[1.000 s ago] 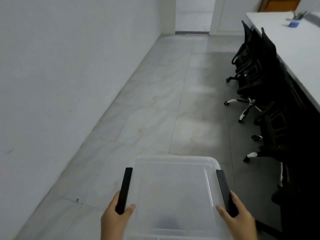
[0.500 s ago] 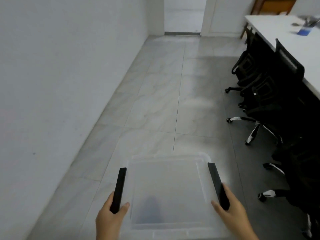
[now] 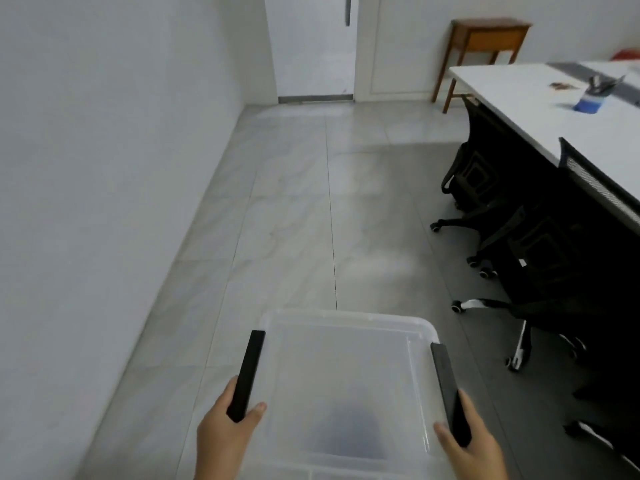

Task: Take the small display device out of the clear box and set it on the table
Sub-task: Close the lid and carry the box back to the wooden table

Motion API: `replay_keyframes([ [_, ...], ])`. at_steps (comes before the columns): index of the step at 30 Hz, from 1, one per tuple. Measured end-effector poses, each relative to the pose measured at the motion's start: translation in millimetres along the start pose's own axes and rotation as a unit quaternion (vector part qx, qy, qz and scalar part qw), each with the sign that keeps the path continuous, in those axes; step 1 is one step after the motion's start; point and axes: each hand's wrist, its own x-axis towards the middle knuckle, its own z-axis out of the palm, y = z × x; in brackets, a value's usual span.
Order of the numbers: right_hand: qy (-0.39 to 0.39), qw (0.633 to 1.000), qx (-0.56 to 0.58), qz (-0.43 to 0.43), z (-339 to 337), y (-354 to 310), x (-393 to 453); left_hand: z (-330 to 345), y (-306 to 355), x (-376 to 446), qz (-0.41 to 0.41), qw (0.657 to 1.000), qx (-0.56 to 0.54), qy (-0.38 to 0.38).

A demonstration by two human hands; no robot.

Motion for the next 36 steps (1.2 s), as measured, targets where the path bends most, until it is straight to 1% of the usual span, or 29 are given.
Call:
replay_keyframes([
  [5,-0.010,1.000,0.006,-0.016,23,-88,153,51,98,132,0.040,0.999,-0.003,0.010],
  [8,-0.015,0.999,-0.002,-0.044,28,-149,235,78,146,196,0.026,0.999,-0.014,0.022],
  [10,-0.027,0.998,-0.011,-0.054,36,-183,292,98,169,240,0.006,0.999,-0.025,0.043],
  [12,-0.041,0.997,-0.024,-0.055,46,-207,325,110,187,267,-0.016,0.998,-0.030,0.056],
  [14,-0.046,0.997,-0.028,-0.051,64,-230,374,128,204,317,-0.029,0.997,-0.025,0.065],
  [16,-0.039,0.998,-0.024,-0.043,82,-255,430,148,227,375,-0.038,0.997,-0.025,0.059],
  [20,-0.027,0.999,-0.014,-0.031,115,-325,539,183,295,495,-0.028,0.999,-0.023,0.039],
  [23,-0.016,0.999,0.003,-0.033,127,-386,612,206,352,576,-0.002,0.999,-0.019,0.032],
  [26,-0.003,1.000,0.006,-0.023,135,-429,679,234,403,648,0.003,1.000,-0.015,0.018],
  [31,0.022,1.000,0.011,0.000,150,-477,810,308,462,764,-0.005,1.000,0.001,0.000],
  [36,0.003,1.000,0.006,-0.009,153,-545,965,384,543,877,-0.017,1.000,0.003,0.010],
])
